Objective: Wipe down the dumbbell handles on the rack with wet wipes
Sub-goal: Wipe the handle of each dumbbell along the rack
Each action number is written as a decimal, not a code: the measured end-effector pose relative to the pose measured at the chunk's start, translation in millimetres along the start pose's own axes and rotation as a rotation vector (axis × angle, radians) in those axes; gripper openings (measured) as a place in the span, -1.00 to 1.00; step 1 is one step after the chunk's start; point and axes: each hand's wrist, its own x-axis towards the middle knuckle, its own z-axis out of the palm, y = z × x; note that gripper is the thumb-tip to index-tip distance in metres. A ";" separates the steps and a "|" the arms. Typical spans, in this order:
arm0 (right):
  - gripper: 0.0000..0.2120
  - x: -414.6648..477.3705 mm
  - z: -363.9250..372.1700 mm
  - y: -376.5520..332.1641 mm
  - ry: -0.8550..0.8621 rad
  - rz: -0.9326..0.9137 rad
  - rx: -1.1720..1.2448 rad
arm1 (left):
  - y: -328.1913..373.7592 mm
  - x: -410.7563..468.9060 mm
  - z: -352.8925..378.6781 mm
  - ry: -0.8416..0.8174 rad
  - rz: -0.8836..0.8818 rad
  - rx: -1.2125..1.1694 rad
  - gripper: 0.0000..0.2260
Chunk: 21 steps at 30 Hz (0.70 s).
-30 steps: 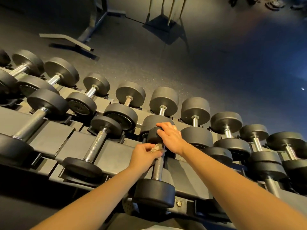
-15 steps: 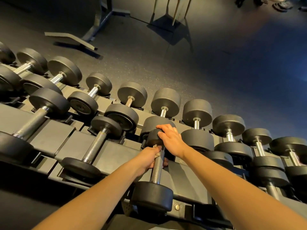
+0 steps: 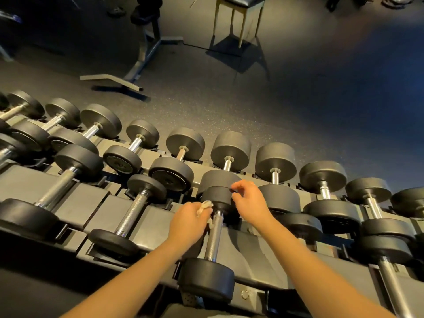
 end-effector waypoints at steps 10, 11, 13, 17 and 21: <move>-0.85 -56.3 43.9 22.5 0.054 -0.047 -0.032 | 38.5 9.3 16.5 -0.138 -0.642 -0.733 -0.81; -0.88 -55.2 47.7 23.1 0.093 -0.040 -0.084 | 38.9 9.0 14.5 -0.135 -0.615 -0.635 -0.83; -0.83 -52.0 52.4 21.3 0.128 -0.015 -0.277 | 33.1 8.1 12.3 -0.096 -0.477 -0.433 -0.87; -0.80 -46.2 59.1 19.5 0.176 0.197 -0.229 | 17.6 7.0 15.7 0.061 -0.414 -0.402 -0.86; -0.87 -32.5 59.6 33.0 0.171 0.580 0.358 | 1.8 22.8 19.4 0.216 -0.682 -0.630 -0.87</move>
